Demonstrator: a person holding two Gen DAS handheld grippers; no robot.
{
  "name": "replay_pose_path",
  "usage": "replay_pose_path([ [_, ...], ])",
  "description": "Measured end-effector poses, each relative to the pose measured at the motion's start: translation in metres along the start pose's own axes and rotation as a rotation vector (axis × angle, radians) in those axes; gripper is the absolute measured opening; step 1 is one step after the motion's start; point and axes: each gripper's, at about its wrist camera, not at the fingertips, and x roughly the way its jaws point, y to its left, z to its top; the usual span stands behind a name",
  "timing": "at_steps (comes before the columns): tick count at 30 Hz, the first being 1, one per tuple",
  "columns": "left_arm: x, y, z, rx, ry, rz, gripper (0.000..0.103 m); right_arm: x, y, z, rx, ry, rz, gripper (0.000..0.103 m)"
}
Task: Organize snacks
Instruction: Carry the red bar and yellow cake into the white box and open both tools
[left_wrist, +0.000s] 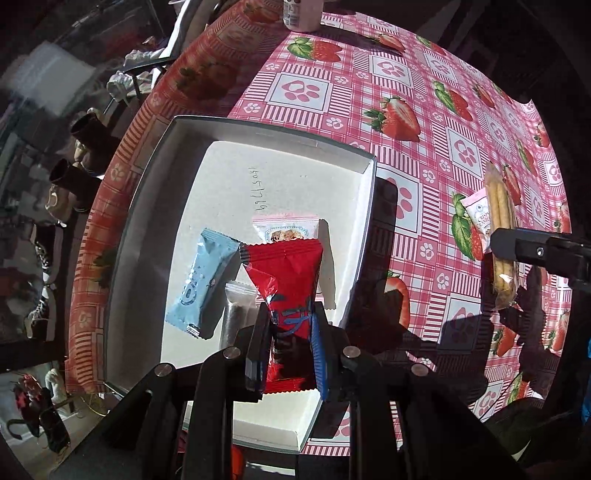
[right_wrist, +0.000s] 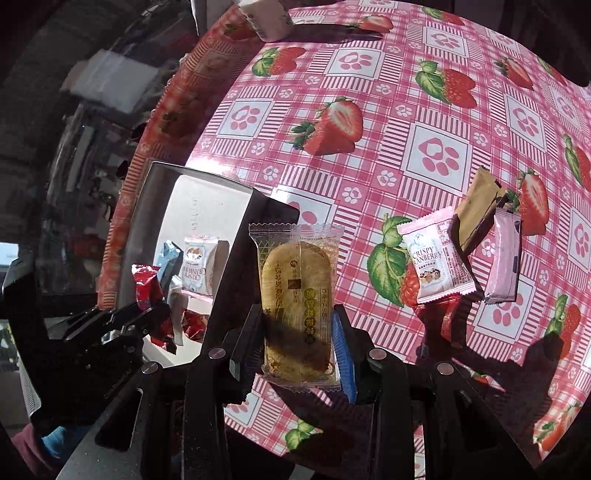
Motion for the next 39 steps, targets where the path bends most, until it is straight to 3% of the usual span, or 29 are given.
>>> replay_pose_path([
  [12,0.016,0.037,-0.005,-0.059,0.039,0.039,0.022,0.044,0.074,0.033,-0.112,0.078,0.028,0.038],
  [36,0.048,0.065,-0.006,-0.077,0.096,0.056,0.023,0.095,0.123,0.053,-0.156,0.160,-0.012,0.038],
  [38,0.048,0.066,-0.005,-0.076,0.096,0.060,0.033,0.097,0.126,0.053,-0.159,0.163,-0.011,0.038],
  [39,0.047,0.066,-0.004,-0.077,0.094,0.062,0.049,0.099,0.127,0.053,-0.159,0.168,-0.010,0.038],
])
